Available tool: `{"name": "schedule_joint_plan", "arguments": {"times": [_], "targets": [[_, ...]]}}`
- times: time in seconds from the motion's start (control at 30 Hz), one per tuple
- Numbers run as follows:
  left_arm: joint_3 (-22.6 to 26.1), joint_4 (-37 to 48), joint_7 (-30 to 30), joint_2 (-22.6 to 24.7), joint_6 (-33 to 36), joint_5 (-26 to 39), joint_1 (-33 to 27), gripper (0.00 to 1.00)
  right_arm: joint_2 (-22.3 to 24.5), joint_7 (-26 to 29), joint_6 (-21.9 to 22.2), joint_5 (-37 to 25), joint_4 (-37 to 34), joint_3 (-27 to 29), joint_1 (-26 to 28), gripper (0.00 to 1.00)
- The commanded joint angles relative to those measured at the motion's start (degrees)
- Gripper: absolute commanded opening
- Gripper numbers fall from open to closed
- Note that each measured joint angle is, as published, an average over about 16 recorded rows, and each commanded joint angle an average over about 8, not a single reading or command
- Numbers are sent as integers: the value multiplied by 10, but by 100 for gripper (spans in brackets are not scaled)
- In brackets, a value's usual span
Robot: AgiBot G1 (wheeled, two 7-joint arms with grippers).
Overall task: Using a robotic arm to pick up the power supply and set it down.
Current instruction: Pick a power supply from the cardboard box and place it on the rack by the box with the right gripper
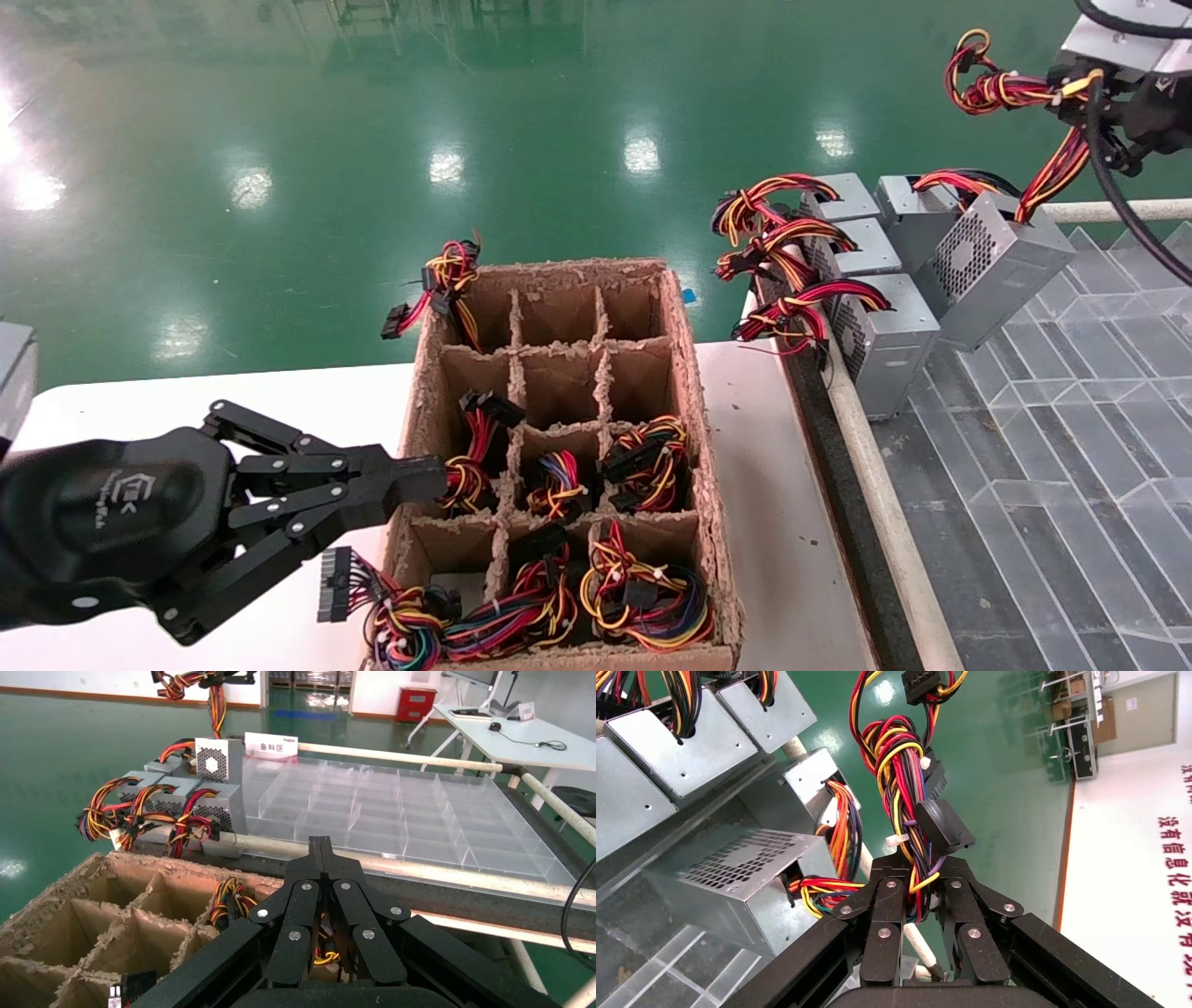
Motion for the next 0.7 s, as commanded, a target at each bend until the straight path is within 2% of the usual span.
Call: {"name": "schedule_joint_plan", "arguments": {"times": [0.03,0.37,0.7], "targets": [[0,0,0,0,0,0,0,0,-1,6,14,-8,-2,0,-8,0],[0,0,0,0,0,0,0,0,-34,-3,61,-19,-49,-10,-34,0],[0,0,0,0,0,0,0,0,-86,-6,150,-15,-126,-3,-55,0]]}}
